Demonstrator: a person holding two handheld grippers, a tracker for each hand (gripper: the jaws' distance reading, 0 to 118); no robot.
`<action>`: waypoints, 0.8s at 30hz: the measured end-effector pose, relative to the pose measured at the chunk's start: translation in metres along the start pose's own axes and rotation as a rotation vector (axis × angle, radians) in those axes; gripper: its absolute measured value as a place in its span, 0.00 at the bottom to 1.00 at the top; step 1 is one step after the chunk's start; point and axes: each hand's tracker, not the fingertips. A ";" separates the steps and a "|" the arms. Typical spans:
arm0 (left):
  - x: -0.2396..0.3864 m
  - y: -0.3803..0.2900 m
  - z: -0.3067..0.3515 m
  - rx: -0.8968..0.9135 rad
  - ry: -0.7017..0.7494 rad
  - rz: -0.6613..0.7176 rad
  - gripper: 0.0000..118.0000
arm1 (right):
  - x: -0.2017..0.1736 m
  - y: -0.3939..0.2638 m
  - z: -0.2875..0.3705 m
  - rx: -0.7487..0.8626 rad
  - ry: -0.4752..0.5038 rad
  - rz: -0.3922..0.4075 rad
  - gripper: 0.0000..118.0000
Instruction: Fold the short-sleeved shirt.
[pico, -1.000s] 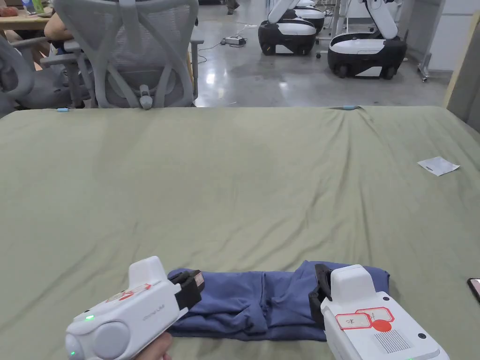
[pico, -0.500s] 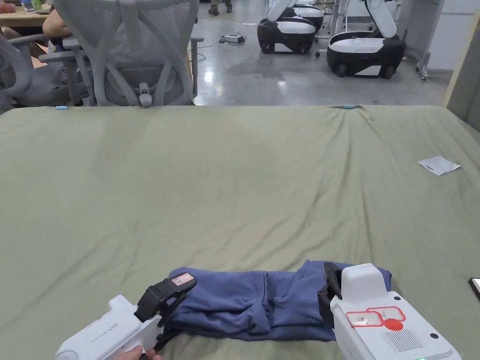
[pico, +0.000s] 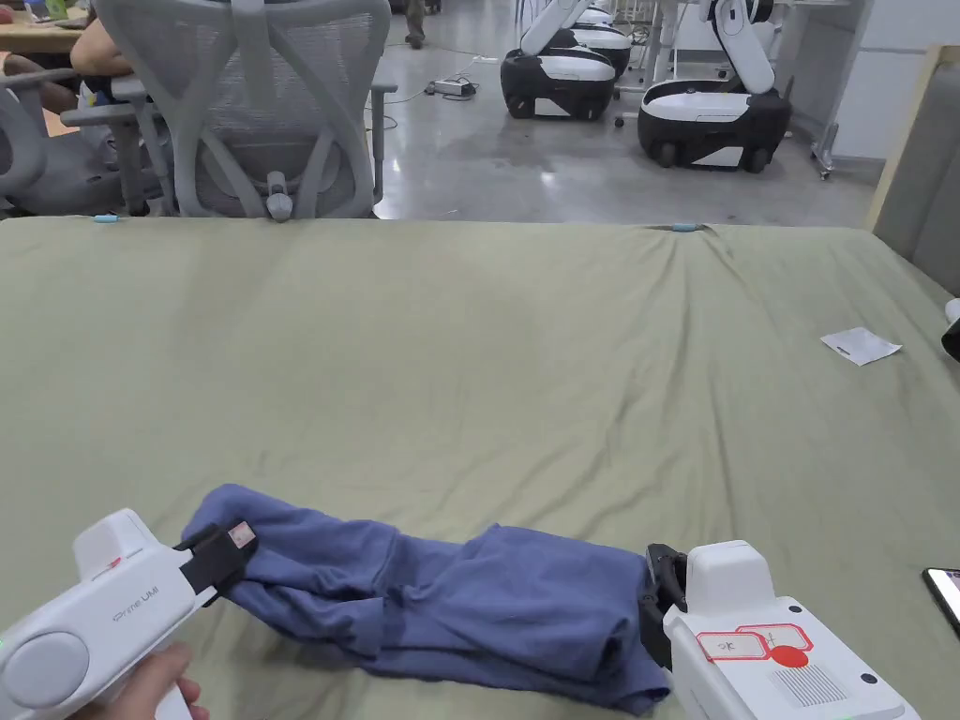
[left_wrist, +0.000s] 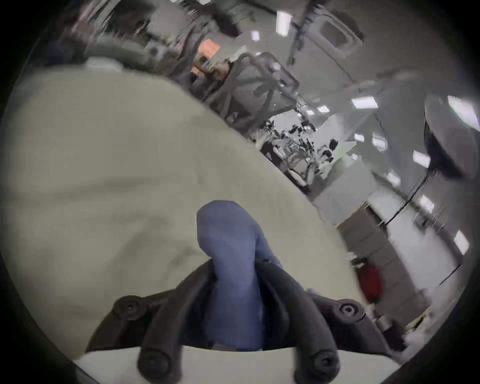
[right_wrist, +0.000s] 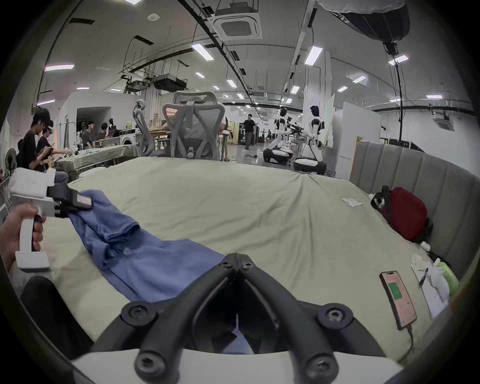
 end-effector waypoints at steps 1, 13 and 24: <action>0.003 0.002 0.003 0.002 0.018 -0.051 0.12 | 0.001 0.001 0.001 -0.001 0.002 -0.011 0.00; 0.221 -0.112 -0.002 -0.018 -0.185 -0.787 0.11 | 0.053 -0.005 0.021 -0.019 -0.067 -0.077 0.00; 0.253 -0.174 -0.041 -0.176 -0.187 -0.846 0.40 | 0.084 -0.006 0.030 -0.031 -0.050 -0.094 0.00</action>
